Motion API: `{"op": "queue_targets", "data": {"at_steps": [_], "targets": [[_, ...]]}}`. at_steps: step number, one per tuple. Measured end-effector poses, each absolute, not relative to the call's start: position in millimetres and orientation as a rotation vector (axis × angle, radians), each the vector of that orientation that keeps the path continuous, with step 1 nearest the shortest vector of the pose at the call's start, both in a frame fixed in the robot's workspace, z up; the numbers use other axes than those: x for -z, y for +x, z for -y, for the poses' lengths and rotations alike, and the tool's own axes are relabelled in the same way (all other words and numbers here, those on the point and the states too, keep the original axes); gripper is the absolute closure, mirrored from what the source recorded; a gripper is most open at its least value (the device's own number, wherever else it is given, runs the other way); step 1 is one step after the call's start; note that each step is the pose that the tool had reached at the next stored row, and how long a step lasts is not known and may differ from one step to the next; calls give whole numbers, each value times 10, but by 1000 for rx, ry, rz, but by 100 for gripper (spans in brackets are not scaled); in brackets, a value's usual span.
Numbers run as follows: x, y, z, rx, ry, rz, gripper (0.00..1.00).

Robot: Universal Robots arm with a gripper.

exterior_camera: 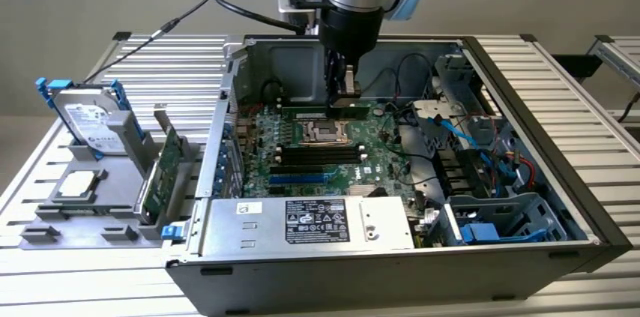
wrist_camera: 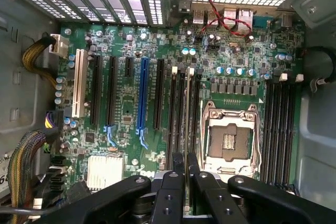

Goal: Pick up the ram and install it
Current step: 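Pick up the ram and move it above insertion slot, then insert the ram into the slot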

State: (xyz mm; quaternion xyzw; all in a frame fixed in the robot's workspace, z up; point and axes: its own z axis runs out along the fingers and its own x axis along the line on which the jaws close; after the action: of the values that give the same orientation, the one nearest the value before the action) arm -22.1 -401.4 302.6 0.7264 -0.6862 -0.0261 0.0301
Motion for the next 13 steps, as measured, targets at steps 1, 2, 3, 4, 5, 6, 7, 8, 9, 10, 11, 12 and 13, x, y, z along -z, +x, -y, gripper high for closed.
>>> {"op": "queue_targets", "data": {"at_steps": [1, 2, 3, 4, 5, 6, 7, 8, 9, 10, 11, 12, 13], "targets": [[-3026, -221, 4014, 80, 2239, 2115, 87], [-3026, -221, 4014, 80, 2239, 2115, 87], [-3026, -221, 4014, 81, 2239, 2115, 87], [-3026, -221, 4014, 81, 2239, 2115, 87], [-3026, -220, 4014, 81, 2239, 2115, 87], [-3026, -221, 4014, 80, 2239, 2115, 87], [-3026, -221, 4015, 81, 2239, 2115, 87], [-3026, -221, 4014, 80, 2239, 2115, 87], [-3026, -221, 4014, 81, 2239, 2115, 87], [-3018, -221, 4014, 81, 2239, 2115, 87], [-2987, -221, 4015, 81, 2239, 2115, 87], [-2938, -221, 4018, 81, 2239, 2115, 87], [-2920, -221, 4019, 81, 2239, 2115, 87]]}}
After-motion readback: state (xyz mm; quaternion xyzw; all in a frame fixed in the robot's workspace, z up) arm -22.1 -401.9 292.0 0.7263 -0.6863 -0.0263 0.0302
